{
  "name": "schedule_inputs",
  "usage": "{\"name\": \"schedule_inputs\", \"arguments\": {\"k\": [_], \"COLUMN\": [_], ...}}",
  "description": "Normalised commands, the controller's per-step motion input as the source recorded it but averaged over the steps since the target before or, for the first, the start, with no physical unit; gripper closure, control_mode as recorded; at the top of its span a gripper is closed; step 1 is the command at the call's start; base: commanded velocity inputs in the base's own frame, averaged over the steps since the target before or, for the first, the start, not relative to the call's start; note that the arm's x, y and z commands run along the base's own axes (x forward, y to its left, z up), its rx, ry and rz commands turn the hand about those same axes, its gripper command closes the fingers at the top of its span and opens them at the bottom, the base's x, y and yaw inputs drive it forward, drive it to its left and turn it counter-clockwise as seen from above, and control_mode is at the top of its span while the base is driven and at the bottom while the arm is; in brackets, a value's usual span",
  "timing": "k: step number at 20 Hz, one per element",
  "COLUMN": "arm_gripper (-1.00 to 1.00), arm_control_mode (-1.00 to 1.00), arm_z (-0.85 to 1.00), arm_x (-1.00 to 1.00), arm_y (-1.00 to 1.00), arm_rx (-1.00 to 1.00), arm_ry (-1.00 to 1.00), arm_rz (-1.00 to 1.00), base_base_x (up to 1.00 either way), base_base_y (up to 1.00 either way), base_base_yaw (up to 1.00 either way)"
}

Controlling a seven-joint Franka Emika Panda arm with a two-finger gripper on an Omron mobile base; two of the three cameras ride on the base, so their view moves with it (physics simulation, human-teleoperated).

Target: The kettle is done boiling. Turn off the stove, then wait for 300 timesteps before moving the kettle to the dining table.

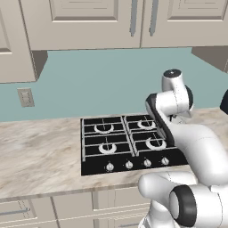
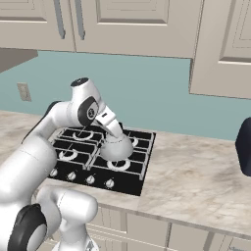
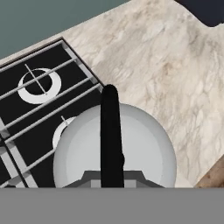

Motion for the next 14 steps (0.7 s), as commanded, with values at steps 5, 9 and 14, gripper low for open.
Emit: {"name": "schedule_inputs", "arguments": {"k": [5,9,14], "arm_gripper": [1.00,1.00,1.00], "arm_control_mode": [-1.00,-1.00,1.00], "arm_z": [0.10,0.00,0.00], "arm_x": [-0.01,0.00,-0.02], "arm_y": [0.00,0.00,0.00], "arm_rx": [0.00,0.00,0.00], "arm_ry": [0.00,0.00,-0.01], "arm_rz": [-0.04,0.00,0.00], "base_base_x": [0.00,0.00,-0.41], "base_base_y": [0.00,0.00,0.00], "base_base_yaw": [0.00,0.00,-0.07]}}
